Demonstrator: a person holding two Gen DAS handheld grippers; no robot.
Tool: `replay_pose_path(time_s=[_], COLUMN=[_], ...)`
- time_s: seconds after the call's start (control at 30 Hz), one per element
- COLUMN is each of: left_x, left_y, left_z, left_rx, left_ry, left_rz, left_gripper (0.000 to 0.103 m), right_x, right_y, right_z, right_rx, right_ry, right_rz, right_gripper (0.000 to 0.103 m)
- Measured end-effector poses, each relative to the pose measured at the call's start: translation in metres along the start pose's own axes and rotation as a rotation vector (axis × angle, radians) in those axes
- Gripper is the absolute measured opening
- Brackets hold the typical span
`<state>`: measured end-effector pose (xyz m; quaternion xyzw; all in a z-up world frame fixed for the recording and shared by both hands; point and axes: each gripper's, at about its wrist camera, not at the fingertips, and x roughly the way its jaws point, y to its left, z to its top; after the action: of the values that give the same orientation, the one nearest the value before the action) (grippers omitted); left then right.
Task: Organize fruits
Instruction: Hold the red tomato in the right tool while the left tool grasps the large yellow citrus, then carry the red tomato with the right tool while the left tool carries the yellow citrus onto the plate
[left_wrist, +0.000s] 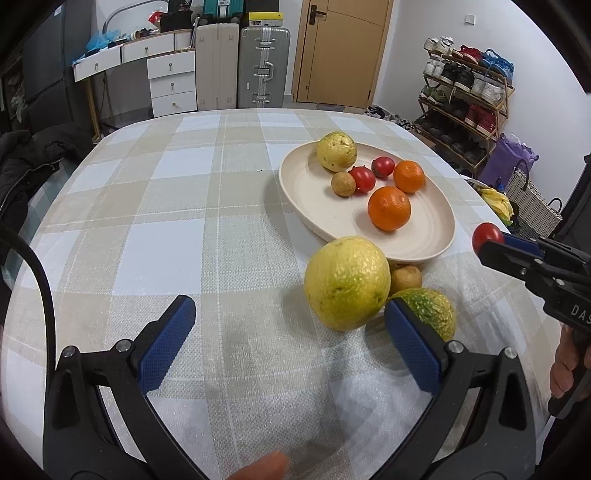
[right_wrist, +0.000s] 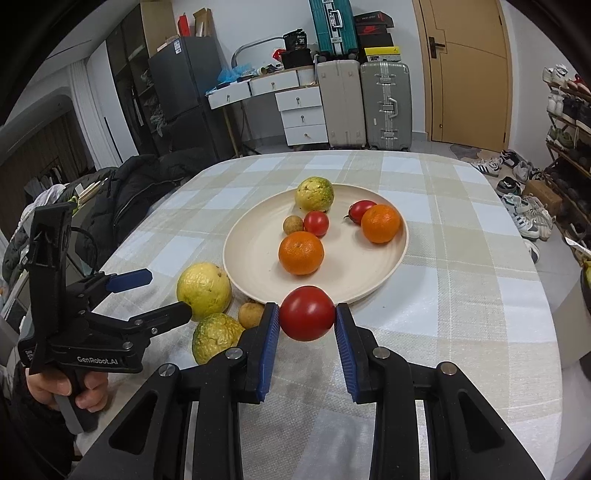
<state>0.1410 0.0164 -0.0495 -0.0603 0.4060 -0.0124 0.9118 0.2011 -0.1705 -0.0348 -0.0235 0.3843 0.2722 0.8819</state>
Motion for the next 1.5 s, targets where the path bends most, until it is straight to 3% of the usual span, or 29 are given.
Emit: replay_pose_path(time_s=[0.4, 0.47, 0.63, 0.7, 1.0, 1.5], left_x=[0.014, 0.016, 0.019, 0.018, 0.014, -0.015], left_y=[-0.014, -0.013, -0.019, -0.022, -0.018, -0.018], left_z=[0.005, 0.006, 0.004, 0.002, 0.001, 0.007], left_rx=[0.055, 0.049, 0.061, 0.077, 0.062, 0.071], left_ry=[0.021, 0.029, 0.044, 0.043, 0.03, -0.086], left_rz=[-0.014, -0.034, -0.122, -0.141, -0.144, -0.111], left_gripper=[0.099, 0.094, 0.058, 0.05, 0.049, 0.049], right_x=[-0.003, -0.003, -0.003, -0.003, 0.002, 0.001], right_y=[-0.003, -0.003, -0.003, -0.003, -0.001, -0.006], right_z=[0.001, 0.001, 0.001, 0.001, 0.0, 0.0], right_rx=[-0.006, -0.007, -0.01, -0.011, -0.017, 0.003], right_ry=[-0.008, -0.008, -0.004, -0.002, 0.008, -0.017], right_rz=[-0.032, -0.032, -0.032, -0.031, -0.027, -0.024], right_gripper=[0.031, 0.031, 0.031, 0.031, 0.031, 0.031])
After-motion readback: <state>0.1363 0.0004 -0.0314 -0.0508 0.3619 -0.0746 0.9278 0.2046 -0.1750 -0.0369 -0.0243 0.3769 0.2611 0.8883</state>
